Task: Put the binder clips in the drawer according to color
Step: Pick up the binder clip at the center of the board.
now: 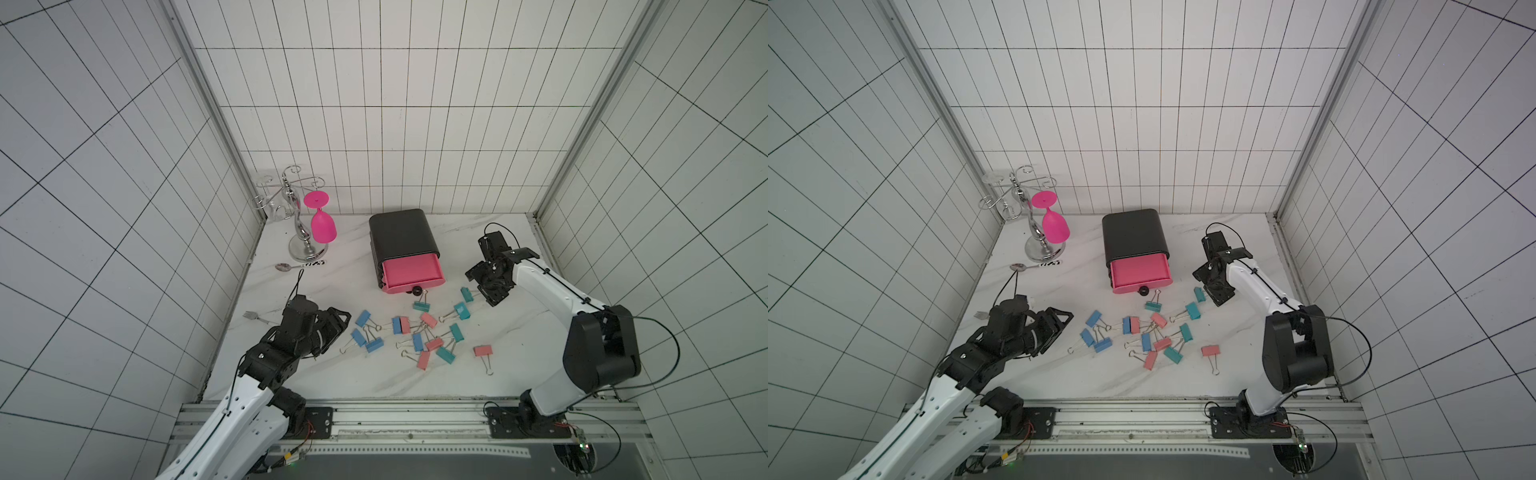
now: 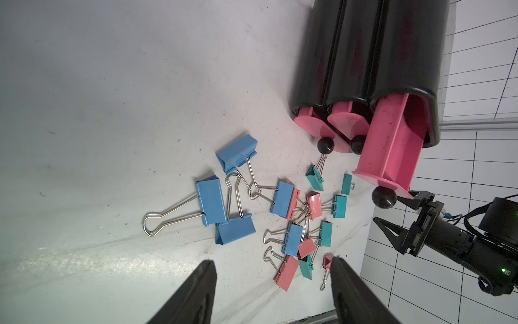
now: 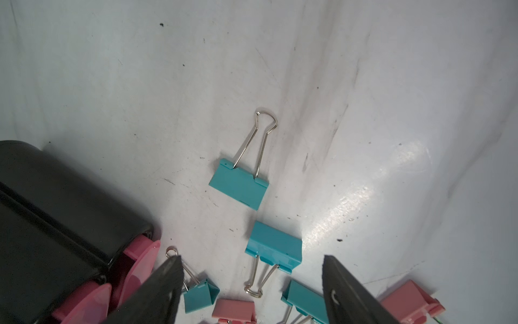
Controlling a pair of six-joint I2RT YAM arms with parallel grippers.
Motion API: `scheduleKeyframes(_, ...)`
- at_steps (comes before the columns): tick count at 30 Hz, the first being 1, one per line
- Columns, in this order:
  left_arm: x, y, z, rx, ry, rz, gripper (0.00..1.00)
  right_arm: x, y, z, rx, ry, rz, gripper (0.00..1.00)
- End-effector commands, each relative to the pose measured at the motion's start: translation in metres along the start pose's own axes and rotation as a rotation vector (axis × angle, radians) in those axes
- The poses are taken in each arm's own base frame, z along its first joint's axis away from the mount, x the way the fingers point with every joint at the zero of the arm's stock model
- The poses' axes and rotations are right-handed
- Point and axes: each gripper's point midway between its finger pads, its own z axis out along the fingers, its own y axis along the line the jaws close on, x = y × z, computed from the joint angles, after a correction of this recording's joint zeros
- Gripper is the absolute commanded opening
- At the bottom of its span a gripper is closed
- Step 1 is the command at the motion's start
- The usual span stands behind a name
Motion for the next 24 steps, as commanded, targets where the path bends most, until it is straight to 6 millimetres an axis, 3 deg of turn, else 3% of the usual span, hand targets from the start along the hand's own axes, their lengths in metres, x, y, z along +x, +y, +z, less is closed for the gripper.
scheduleKeyframes(1, -0.002, 0.000, 0.001, 0.012, -0.004, -0.003, 0.68, -0.005, -0.003, 0.007, 0.043, -0.006, 0.089, 0.81)
scheduleKeyframes(9, -0.008, 0.005, 0.006, 0.006, 0.002, -0.023, 0.68, -0.007, 0.015, 0.029, 0.037, 0.014, 0.118, 0.83)
scheduleKeyframes(18, -0.014, 0.008, 0.013, 0.000, 0.018, -0.033, 0.68, -0.006, 0.010, 0.049, 0.079, 0.025, 0.208, 0.81)
scheduleKeyframes(24, -0.016, 0.009, 0.014, 0.001, 0.019, -0.039, 0.68, -0.008, 0.018, 0.056, 0.066, 0.025, 0.243, 0.80)
